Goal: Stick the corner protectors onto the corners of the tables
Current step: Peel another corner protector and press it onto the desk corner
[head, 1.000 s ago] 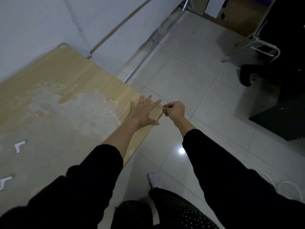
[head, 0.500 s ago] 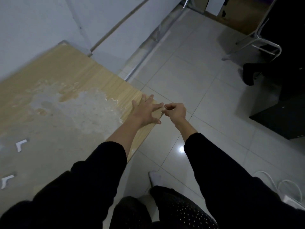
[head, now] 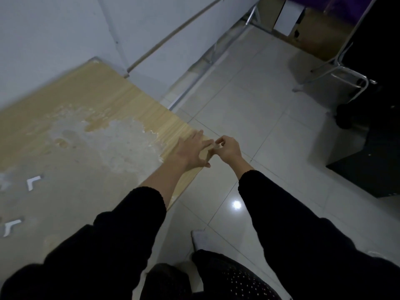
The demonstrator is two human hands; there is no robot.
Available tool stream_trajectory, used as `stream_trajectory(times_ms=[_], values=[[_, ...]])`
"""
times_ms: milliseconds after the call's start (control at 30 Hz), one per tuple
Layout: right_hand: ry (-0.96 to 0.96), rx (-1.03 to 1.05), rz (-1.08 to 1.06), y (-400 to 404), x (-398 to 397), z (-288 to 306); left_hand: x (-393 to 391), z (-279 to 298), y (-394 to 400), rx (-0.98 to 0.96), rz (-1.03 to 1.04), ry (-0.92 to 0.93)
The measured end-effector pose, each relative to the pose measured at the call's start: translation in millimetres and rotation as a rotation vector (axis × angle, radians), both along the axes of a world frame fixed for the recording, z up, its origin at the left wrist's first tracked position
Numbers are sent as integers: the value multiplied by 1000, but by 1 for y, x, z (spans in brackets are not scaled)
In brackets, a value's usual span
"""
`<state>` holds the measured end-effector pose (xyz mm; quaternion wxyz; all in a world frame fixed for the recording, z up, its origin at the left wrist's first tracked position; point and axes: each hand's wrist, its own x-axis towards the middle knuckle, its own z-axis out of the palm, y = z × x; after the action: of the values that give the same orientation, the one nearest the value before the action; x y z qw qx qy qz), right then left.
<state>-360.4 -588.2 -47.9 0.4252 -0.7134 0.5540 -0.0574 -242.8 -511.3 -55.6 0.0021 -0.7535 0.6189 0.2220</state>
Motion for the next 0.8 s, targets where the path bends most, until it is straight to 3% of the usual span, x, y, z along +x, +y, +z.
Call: stream_trajectory(times_ms=[167, 367, 667, 800], values=[[77, 29, 21, -2, 8, 2, 4, 11, 10, -50, 37, 115], [112, 26, 47, 5, 11, 9, 12, 13, 31, -67, 137, 125], [403, -176, 190, 18, 32, 34, 39, 35, 74, -78, 280, 116], [436, -234, 290, 47, 64, 47, 63, 49, 111, -76, 366, 85]])
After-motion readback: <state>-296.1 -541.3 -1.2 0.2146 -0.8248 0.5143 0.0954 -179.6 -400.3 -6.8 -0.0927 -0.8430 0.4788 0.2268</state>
